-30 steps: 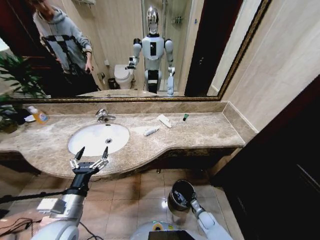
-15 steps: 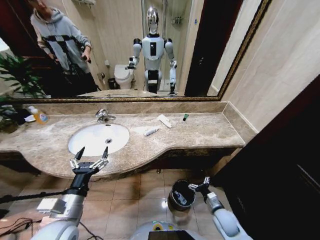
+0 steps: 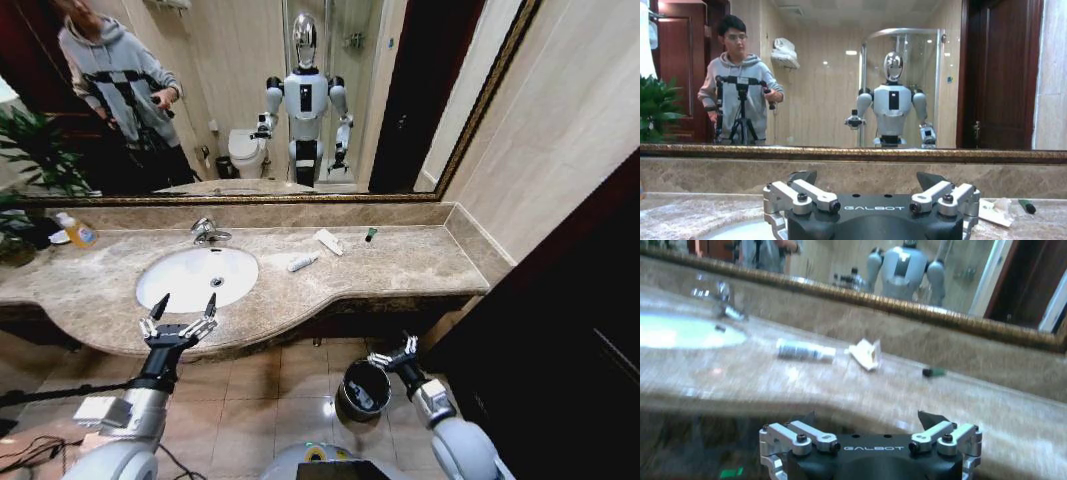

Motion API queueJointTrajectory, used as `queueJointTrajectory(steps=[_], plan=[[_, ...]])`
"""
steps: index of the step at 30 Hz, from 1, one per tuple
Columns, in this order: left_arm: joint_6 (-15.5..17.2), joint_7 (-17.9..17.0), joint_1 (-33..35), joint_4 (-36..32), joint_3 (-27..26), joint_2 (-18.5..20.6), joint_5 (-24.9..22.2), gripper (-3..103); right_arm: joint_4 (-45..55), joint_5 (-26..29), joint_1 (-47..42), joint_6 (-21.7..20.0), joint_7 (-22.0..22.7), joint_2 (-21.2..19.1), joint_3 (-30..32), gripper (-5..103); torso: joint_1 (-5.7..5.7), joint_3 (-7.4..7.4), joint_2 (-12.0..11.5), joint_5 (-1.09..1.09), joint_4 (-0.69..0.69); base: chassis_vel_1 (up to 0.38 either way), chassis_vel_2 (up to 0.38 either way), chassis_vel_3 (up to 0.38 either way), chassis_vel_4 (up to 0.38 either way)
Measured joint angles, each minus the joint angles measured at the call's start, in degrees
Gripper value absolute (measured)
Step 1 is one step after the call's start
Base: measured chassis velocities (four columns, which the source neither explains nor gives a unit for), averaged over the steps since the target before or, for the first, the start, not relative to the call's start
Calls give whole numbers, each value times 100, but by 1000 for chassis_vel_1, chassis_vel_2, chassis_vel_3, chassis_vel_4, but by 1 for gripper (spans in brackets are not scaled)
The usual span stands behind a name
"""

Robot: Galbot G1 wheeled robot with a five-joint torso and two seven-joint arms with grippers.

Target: Pick up the trash from the sink and place it in the trash bin.

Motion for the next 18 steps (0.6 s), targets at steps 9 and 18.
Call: queueJointTrajectory(steps=[9, 18], plan=[[0, 1, 0, 0, 1, 0, 0, 100, -349, 882, 1309, -343, 19, -626, -295, 100, 0, 1, 0, 0, -1, 0, 0, 0, 0], [0, 0, 0, 0, 0, 0, 0, 100, -1637, 1497, 3648, -611, 140, -693, -1235, 100, 2, 1, -1, -1, 0, 0, 0, 0, 0]])
